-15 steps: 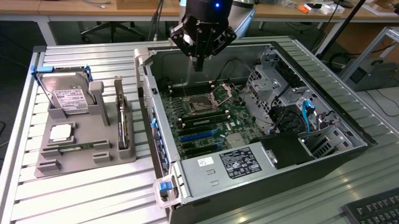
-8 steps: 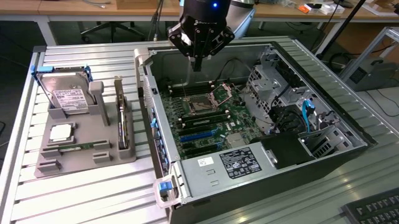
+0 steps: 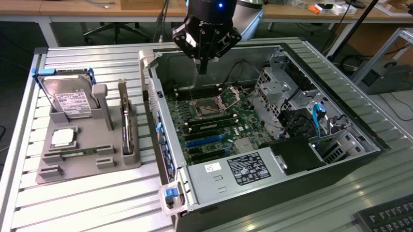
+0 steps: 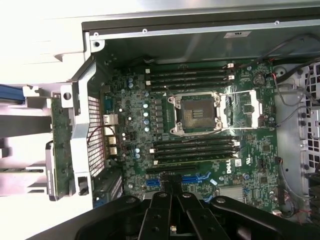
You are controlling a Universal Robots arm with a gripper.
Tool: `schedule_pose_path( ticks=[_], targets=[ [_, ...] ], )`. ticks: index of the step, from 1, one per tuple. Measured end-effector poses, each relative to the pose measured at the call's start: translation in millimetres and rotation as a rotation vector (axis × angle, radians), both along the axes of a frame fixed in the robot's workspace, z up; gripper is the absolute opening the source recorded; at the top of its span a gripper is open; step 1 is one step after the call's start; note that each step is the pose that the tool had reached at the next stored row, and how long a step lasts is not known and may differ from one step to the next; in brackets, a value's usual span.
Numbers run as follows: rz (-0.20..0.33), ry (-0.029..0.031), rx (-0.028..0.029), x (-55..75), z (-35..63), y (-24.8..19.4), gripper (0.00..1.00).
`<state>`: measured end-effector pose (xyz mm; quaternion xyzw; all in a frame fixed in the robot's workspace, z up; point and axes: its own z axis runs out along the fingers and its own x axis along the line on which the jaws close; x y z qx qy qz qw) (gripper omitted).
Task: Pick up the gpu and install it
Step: 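Reach for the gpu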
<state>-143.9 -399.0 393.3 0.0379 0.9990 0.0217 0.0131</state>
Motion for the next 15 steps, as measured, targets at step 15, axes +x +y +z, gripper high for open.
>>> schedule_pose_path(
  ticks=[15],
  targets=[
    [0.000,0.0000,0.0000,-5.2,0.0,0.0,0.11]
  ],
)
